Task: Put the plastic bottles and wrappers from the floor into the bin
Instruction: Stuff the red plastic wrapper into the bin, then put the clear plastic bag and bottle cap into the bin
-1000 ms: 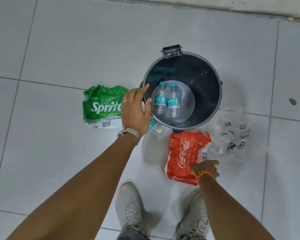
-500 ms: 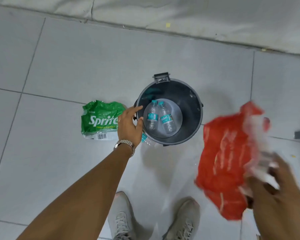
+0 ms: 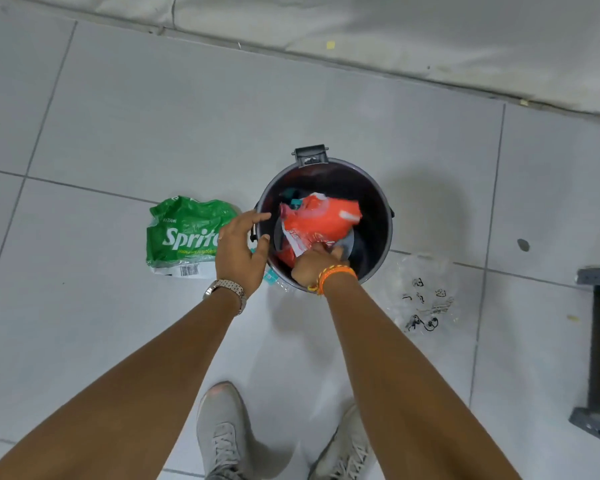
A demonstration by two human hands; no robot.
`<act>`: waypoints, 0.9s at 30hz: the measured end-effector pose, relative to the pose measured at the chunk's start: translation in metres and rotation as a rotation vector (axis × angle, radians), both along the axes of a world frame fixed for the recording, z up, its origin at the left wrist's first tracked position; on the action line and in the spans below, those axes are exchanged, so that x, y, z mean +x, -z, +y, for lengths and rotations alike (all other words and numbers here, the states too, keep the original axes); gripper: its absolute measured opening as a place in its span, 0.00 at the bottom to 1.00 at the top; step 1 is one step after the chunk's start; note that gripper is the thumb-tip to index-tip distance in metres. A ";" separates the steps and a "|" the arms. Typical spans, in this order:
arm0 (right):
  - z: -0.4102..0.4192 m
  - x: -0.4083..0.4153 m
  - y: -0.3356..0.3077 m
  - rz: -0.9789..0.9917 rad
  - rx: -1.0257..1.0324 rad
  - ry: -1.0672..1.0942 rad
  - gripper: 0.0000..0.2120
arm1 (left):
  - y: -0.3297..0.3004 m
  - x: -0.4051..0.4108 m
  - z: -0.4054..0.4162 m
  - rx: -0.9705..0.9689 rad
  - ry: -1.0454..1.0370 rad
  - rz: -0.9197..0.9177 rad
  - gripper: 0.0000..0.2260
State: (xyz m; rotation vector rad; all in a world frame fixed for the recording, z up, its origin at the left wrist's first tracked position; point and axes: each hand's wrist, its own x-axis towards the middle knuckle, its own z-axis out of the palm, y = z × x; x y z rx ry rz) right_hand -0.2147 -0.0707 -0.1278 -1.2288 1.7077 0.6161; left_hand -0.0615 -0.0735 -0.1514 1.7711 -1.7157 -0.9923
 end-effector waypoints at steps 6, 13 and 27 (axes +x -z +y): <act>0.033 -0.093 -0.057 0.152 -1.002 0.805 0.09 | -0.006 -0.004 -0.002 -0.004 -0.029 0.043 0.17; 0.136 -0.180 0.079 0.334 -0.154 0.904 0.53 | 0.006 -0.009 0.001 -0.017 -0.132 0.160 0.18; 0.113 -0.150 -0.030 0.104 -1.007 1.230 0.26 | 0.001 -0.013 0.008 0.023 -0.323 0.307 0.17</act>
